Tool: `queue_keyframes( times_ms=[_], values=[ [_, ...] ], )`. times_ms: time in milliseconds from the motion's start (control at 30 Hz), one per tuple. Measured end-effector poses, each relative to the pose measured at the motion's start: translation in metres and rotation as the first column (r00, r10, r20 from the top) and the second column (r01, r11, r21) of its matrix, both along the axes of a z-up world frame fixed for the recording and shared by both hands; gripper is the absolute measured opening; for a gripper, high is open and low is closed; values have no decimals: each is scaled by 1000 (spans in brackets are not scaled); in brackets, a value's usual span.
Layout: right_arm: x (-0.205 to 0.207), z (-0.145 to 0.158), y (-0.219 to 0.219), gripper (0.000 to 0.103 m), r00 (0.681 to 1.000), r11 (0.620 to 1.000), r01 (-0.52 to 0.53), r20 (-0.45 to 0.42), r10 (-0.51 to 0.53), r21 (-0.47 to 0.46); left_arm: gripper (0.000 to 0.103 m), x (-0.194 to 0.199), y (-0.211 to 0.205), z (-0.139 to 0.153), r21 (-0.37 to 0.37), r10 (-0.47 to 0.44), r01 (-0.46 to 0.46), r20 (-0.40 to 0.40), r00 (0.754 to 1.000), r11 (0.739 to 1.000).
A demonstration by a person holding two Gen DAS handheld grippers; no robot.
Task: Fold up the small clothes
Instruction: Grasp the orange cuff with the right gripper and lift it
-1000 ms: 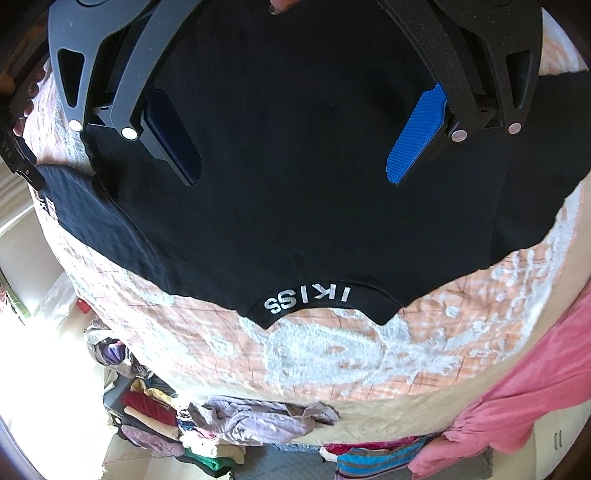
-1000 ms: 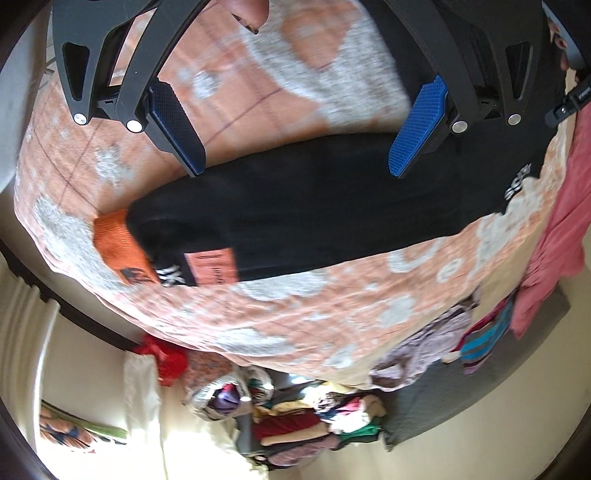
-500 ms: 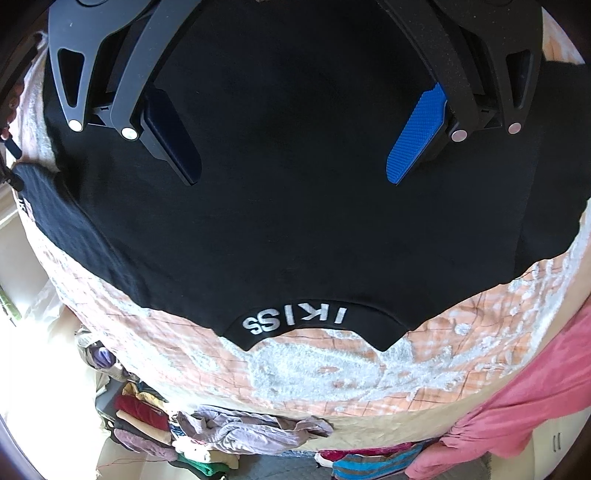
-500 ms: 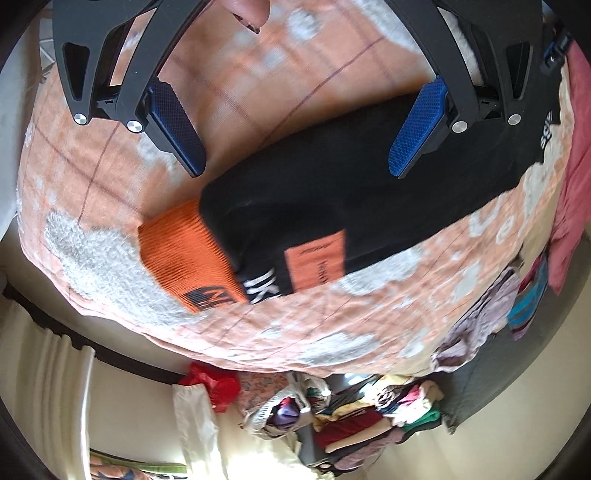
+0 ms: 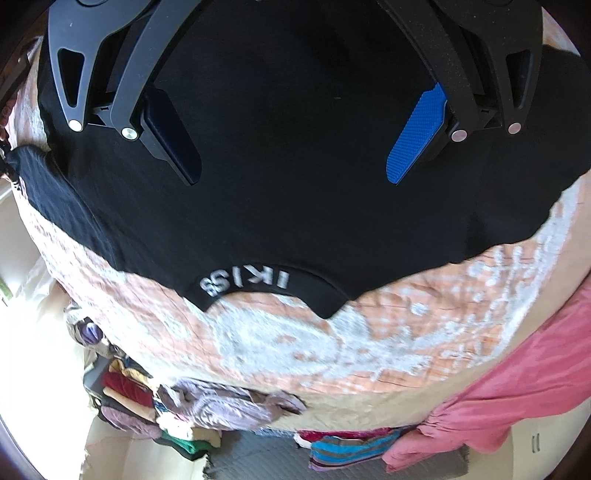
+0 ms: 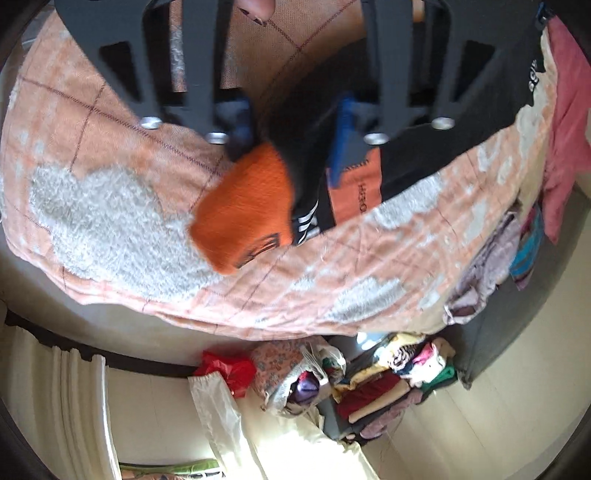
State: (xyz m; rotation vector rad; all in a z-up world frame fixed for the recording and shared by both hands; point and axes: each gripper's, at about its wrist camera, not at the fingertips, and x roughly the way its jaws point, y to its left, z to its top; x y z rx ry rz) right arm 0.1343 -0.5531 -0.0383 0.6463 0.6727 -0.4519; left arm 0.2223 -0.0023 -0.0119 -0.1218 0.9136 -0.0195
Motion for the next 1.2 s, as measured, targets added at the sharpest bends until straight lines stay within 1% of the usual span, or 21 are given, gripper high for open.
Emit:
queue_keyframes(
  times_ms=[33, 167, 300, 433, 567, 633, 767, 900, 967, 1000, 1067, 1100, 1167, 1200],
  values=[
    [-2, 4, 2, 15, 1000, 1000, -9, 21, 9, -9, 94, -1, 4, 2, -3, 7, -7, 4, 1000, 1000],
    [-8, 26, 21, 15, 993, 994, -66, 89, 74, -88, 94, -6, 16, 12, -34, 24, -23, 13, 1000, 999],
    [-9, 50, 43, 14, 979, 983, -131, 138, 148, -129, 94, -11, 26, 21, -63, 40, -38, 26, 999, 997],
    [-8, 76, 73, 14, 954, 963, -209, 183, 239, -172, 94, -16, 35, 26, -93, 48, -45, 32, 998, 995],
    [-6, 101, 109, 14, 914, 931, -292, 222, 338, -218, 94, -20, 41, 31, -125, 48, -43, 40, 998, 991],
    [-4, 111, 129, 14, 893, 911, -332, 230, 387, -244, 94, -23, 45, 33, -143, 51, -44, 40, 998, 989],
    [1, 124, 165, 14, 852, 872, -403, 235, 469, -279, 94, -27, 50, 36, -150, 51, -43, 49, 998, 988],
    [5, 131, 202, 14, 813, 828, -469, 215, 541, -308, 94, -30, 57, 40, -165, 54, -44, 57, 997, 985],
    [6, 132, 224, 14, 788, 796, -504, 199, 583, -335, 94, -31, 62, 41, -178, 58, -47, 57, 997, 983],
    [7, 133, 232, 14, 780, 786, -514, 194, 595, -343, 94, -32, 65, 41, -191, 63, -51, 55, 996, 980],
    [9, 133, 254, 14, 754, 753, -547, 175, 633, -367, 94, -32, 72, 41, -218, 66, -52, 55, 996, 975],
    [10, 133, 260, 14, 748, 745, -555, 170, 641, -370, 94, -33, 76, 41, -242, 63, -49, 52, 997, 969],
    [11, 131, 277, 14, 726, 721, -588, 153, 670, -367, 94, -33, 81, 40, -285, 53, -37, 47, 997, 958],
    [12, 130, 284, 14, 715, 710, -601, 150, 683, -366, 94, -34, 82, 40, -293, 51, -36, 45, 998, 955]
  ],
)
